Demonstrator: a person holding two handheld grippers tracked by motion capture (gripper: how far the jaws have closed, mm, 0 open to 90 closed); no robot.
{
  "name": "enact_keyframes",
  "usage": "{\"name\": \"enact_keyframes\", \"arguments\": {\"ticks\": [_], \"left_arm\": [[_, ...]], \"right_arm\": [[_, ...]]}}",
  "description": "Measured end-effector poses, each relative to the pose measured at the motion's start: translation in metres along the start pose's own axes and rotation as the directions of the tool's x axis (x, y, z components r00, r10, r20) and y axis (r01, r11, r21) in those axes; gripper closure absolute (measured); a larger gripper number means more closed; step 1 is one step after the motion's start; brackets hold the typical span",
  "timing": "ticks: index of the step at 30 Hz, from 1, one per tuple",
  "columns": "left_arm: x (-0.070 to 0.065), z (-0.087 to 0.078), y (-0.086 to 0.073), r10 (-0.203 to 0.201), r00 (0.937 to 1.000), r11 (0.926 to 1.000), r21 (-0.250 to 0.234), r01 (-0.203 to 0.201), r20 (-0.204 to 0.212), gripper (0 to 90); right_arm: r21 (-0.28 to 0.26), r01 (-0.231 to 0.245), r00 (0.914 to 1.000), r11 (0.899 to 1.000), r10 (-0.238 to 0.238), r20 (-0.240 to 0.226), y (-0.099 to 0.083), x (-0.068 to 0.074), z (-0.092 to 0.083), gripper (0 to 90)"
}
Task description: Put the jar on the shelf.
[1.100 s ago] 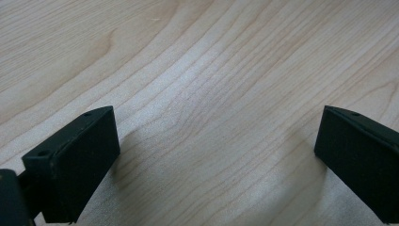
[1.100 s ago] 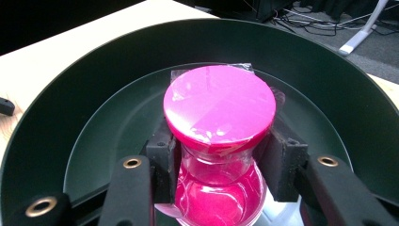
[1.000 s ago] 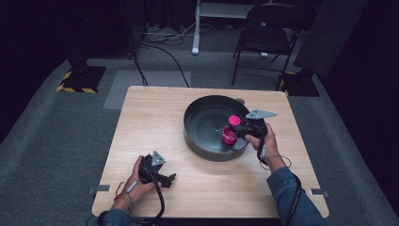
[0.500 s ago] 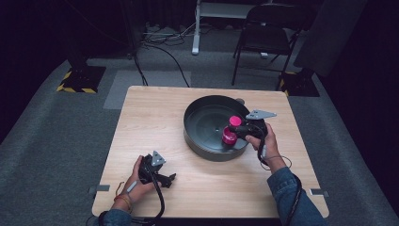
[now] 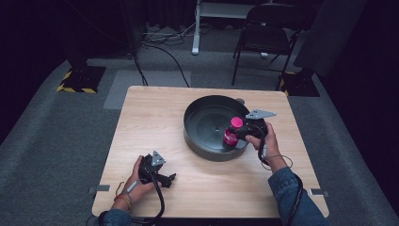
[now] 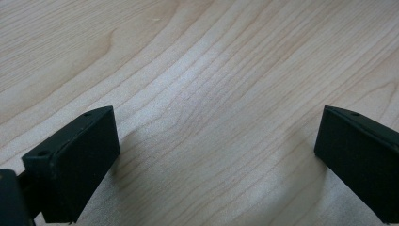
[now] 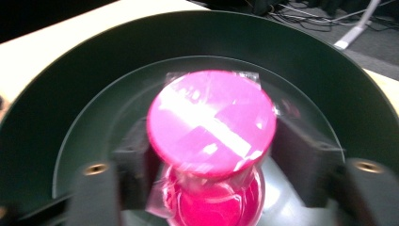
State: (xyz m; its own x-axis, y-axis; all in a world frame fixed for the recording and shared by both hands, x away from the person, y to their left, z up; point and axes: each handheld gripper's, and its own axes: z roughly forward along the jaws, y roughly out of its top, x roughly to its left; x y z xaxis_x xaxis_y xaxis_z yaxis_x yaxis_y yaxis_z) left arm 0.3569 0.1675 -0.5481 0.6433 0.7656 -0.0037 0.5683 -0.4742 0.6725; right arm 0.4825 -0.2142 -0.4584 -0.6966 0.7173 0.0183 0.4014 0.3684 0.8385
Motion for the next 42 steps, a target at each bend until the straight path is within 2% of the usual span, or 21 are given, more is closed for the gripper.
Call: {"name": "enact_keyframes", "arguments": {"ticks": [5, 7, 14, 22, 35, 42], "left_arm": [[0.000, 0.000, 0.000, 0.000, 1.0000, 1.0000, 0.000, 0.000, 0.000, 0.0], [0.000, 0.000, 0.000, -0.001, 1.0000, 1.0000, 0.000, 0.001, 0.000, 0.0], [0.000, 0.000, 0.000, 0.000, 1.0000, 1.0000, 0.000, 0.000, 0.000, 0.0], [0.000, 0.000, 0.000, -0.001, 1.0000, 1.0000, 0.000, 0.001, 0.000, 0.0], [0.000, 0.000, 0.000, -0.001, 1.0000, 1.0000, 0.000, 0.001, 0.000, 0.0], [0.000, 0.000, 0.000, -0.001, 1.0000, 1.0000, -0.001, 0.001, 0.000, 0.0]], "right_arm": [[0.026, 0.001, 0.9999, 1.000, -0.001, 0.011, 0.001, 0.000, 0.003, 17.0], [0.029, 0.001, 0.9994, 1.000, -0.002, 0.035, 0.000, 0.001, 0.003, 11.4], [0.033, -0.016, 0.9987, 0.999, 0.015, 0.049, -0.001, 0.000, 0.004, 4.5], [0.035, -0.020, 0.9990, 0.999, 0.019, 0.039, -0.001, -0.001, 0.003, 3.6], [0.023, 0.008, 0.9990, 1.000, -0.009, 0.044, 0.006, 0.001, -0.006, 3.4], [0.052, 0.033, 0.9984, 0.998, -0.036, 0.045, 0.014, 0.004, -0.014, 2.9]]}}
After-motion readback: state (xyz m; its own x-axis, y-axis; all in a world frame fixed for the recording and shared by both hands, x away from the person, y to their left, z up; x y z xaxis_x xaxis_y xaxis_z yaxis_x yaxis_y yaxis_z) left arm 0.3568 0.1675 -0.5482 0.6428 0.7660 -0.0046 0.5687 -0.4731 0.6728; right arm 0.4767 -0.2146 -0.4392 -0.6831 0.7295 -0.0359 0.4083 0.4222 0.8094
